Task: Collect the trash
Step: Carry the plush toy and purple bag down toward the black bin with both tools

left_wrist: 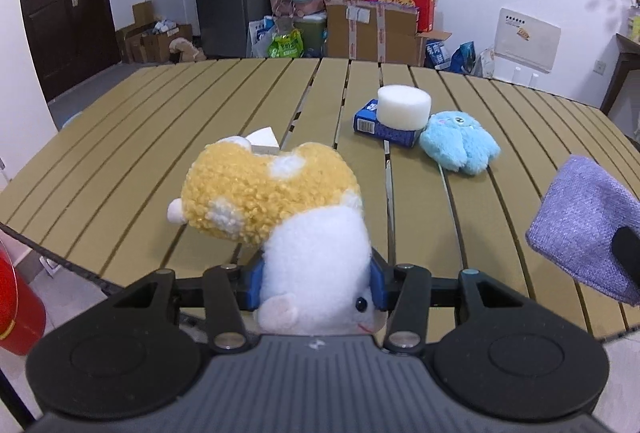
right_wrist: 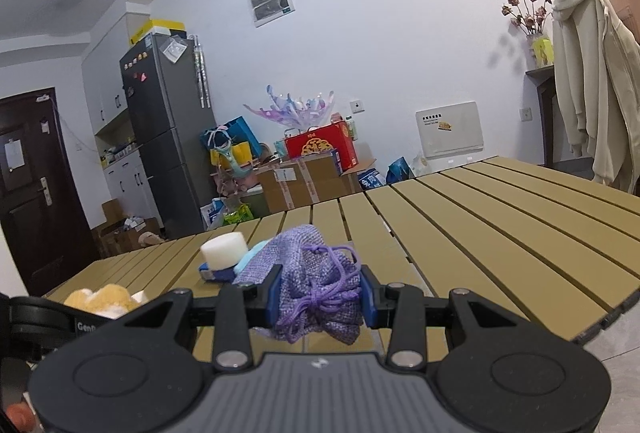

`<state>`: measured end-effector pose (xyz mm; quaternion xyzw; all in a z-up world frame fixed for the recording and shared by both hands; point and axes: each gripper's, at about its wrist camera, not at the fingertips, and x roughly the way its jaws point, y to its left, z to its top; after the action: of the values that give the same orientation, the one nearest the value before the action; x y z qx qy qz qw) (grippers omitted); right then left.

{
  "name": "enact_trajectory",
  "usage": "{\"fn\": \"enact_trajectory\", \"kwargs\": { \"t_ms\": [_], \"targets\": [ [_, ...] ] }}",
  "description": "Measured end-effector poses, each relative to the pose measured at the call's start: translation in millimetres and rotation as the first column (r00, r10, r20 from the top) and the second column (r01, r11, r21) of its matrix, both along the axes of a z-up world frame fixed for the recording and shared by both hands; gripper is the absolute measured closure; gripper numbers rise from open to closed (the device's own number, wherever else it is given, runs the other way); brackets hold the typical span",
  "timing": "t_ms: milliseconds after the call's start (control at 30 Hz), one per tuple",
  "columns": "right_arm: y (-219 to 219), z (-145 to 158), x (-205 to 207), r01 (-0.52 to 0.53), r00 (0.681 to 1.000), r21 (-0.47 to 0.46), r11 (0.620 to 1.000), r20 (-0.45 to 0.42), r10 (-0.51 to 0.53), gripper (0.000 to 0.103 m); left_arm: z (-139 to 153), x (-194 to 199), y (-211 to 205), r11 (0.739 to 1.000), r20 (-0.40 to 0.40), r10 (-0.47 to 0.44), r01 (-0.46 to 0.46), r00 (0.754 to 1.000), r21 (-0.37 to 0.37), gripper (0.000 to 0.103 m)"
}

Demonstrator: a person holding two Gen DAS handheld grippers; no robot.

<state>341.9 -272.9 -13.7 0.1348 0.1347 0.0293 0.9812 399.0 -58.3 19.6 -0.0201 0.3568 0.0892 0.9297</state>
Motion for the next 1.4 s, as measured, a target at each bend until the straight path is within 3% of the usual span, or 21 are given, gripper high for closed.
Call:
{"fn": "enact_trajectory", "kwargs": {
  "t_ms": [267, 567, 867, 1400],
  "targets": [
    [5, 7, -55, -0.016, 1.0, -0.026, 1.0, 0.014, 0.017, 0.066, 12, -56, 4, 0.999, 0.049, -0.048, 0.047, 0.998, 0.023, 0.054],
    [10, -3, -117, -0.044, 0.999, -0.059, 0.997, -0.014, 0.043, 0.066, 5, -117, 9, 0.994, 0.071, -0.108, 0.105, 0.992, 0.034, 0.054],
    [22, -22, -159, -0.084, 0.994, -0.092, 0.992, -0.085, 0.076, 0.066, -16, -167, 16, 0.988, 0.044, -0.154, 0.153, 0.987, 0.035, 0.054],
    [48, -61, -195, -0.169, 0.957, -0.145, 0.975, -0.261, 0.127, 0.066, -75, -214, 35, 0.983, -0.084, -0.178, 0.181, 0.98, 0.031, 0.054]
  ]
}}
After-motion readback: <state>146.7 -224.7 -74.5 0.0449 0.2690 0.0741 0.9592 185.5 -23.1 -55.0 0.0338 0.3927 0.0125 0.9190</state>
